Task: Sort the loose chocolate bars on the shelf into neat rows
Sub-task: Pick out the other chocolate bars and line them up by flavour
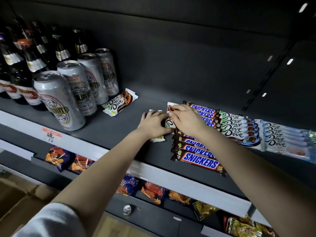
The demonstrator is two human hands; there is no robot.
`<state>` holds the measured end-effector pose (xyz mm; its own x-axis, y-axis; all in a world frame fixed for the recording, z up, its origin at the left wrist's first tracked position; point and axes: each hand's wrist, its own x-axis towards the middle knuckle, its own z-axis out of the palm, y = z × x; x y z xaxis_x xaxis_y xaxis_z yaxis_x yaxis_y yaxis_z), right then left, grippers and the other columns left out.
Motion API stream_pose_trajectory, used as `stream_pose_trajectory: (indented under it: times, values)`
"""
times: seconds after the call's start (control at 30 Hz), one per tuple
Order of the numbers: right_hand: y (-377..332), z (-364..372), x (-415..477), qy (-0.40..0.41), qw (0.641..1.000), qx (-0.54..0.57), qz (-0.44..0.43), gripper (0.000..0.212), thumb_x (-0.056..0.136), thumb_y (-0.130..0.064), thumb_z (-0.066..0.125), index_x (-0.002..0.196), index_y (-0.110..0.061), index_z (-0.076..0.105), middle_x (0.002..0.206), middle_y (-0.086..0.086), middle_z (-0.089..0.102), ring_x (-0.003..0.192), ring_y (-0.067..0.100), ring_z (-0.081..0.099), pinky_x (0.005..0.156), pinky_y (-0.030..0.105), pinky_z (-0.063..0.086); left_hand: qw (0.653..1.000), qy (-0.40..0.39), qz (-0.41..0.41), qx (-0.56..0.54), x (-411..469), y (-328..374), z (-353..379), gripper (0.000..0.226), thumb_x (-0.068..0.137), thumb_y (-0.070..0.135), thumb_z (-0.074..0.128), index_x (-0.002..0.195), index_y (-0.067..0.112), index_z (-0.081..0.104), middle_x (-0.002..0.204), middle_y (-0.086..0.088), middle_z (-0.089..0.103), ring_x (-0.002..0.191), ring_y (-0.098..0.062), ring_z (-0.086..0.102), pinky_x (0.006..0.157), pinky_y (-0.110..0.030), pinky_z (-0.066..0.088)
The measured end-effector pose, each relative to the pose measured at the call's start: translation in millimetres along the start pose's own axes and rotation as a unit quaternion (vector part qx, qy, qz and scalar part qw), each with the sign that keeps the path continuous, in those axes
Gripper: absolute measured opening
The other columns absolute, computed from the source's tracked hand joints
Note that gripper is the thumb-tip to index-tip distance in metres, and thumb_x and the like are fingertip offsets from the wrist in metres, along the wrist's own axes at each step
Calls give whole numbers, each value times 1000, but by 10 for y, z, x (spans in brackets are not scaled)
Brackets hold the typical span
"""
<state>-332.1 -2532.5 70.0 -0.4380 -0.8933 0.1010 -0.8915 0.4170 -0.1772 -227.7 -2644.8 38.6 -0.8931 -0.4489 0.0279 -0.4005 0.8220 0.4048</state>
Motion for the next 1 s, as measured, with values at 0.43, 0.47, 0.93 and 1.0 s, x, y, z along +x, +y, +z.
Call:
stream_pose_trajectory:
  times: [0.43,0.47,0.93,1.0]
  values:
    - [-464,-113,191,-89,990,-111,-21,47,84,-9,40,124,-25,58,124,7,58,128,21,40,116,46,-5,998,20,-33,45,-326,-900,-411,45,86,54,52,130,43,47,146,17,37,141,-10,19,115,-43,12]
    - [-517,-111,195,-87,989,-118,-28,47,84,-9,40,124,-26,59,121,6,60,126,22,42,117,47,-4,998,39,-24,44,-345,-910,-414,46,86,55,53,129,41,49,143,16,41,139,-10,24,114,-42,14]
    - [-562,29,168,-76,993,-79,-45,54,93,-30,47,143,-25,29,148,1,31,136,25,25,113,52,5,986,126,16,-106,-500,-592,-384,64,72,7,69,131,10,45,115,-8,63,108,-20,57,83,-8,32]
    - [-545,40,170,-77,992,-78,-55,65,92,-35,52,147,-23,18,153,0,22,141,23,17,114,52,3,976,176,32,-125,-545,-616,-429,60,71,4,70,126,9,46,115,-5,62,108,-17,57,83,-7,30]
